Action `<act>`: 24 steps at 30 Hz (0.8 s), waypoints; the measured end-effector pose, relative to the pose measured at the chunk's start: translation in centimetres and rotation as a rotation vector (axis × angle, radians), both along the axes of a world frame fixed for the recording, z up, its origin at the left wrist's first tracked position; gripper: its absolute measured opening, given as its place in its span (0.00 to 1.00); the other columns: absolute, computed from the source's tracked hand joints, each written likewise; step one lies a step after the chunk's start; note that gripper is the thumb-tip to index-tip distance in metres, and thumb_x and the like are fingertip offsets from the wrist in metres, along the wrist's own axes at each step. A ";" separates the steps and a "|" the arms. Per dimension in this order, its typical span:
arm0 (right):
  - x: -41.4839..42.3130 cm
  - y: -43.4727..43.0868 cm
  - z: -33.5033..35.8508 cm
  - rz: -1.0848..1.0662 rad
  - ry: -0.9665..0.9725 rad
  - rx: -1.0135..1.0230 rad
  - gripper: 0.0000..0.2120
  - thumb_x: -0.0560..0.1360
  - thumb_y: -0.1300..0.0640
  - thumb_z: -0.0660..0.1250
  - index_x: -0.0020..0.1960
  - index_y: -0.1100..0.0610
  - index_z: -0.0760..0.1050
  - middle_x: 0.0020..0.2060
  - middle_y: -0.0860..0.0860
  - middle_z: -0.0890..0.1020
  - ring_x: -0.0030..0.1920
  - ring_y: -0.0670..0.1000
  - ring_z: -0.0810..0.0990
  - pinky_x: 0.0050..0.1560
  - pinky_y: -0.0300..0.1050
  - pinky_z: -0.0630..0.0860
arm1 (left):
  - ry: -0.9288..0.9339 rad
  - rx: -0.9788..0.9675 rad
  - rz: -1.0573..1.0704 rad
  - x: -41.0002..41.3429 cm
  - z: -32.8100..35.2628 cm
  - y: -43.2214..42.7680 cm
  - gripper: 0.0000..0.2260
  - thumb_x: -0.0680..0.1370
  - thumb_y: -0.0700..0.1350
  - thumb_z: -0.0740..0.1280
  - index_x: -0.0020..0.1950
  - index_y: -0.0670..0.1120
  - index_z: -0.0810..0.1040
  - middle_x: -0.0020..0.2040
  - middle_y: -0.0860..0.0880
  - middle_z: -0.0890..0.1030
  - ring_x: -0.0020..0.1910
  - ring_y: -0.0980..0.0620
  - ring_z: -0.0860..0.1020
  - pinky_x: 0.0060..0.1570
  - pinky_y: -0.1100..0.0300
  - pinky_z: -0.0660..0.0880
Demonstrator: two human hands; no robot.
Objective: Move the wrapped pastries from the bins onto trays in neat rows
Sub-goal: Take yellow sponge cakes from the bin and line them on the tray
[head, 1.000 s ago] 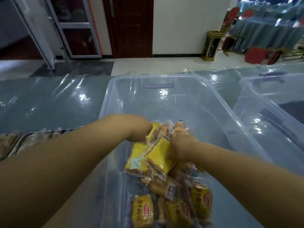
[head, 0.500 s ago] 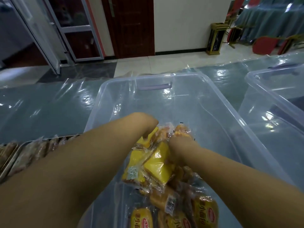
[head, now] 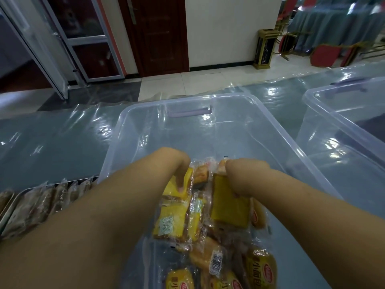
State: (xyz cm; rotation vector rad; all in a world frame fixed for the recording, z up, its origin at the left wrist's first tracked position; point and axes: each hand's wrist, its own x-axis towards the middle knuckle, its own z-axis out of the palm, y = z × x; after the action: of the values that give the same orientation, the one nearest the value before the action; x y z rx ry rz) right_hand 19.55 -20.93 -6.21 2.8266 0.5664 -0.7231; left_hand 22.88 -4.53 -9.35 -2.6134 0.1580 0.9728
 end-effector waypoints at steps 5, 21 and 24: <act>-0.4 -0.6 2.0 0.075 -0.069 -0.013 0.13 0.73 0.60 0.69 0.56 0.57 0.71 0.36 0.49 0.69 0.42 0.53 0.72 0.39 0.47 0.68 | 0.043 0.025 -0.055 -1.2 0.8 -0.5 0.33 0.69 0.52 0.74 0.70 0.42 0.67 0.66 0.44 0.72 0.62 0.42 0.72 0.60 0.51 0.70; -1.4 -2.3 0.4 0.126 0.006 0.070 0.22 0.73 0.54 0.71 0.63 0.58 0.68 0.55 0.55 0.77 0.48 0.54 0.74 0.44 0.43 0.69 | 0.142 0.052 -0.152 -5.2 -0.5 -1.4 0.41 0.68 0.53 0.75 0.75 0.46 0.59 0.72 0.45 0.66 0.68 0.42 0.67 0.63 0.50 0.67; -1.2 -1.6 0.2 0.149 0.078 0.130 0.24 0.73 0.52 0.70 0.65 0.58 0.66 0.56 0.56 0.76 0.48 0.53 0.73 0.44 0.43 0.68 | 0.147 0.035 -0.157 -5.1 0.0 -1.4 0.41 0.67 0.52 0.76 0.75 0.47 0.60 0.70 0.46 0.68 0.66 0.43 0.68 0.62 0.50 0.68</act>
State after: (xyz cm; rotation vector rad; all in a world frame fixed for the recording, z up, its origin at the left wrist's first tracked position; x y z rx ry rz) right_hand 18.38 -22.49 -6.04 2.8438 0.8558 -0.7975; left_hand 17.80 -5.88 -9.36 -2.4543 0.3729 1.1008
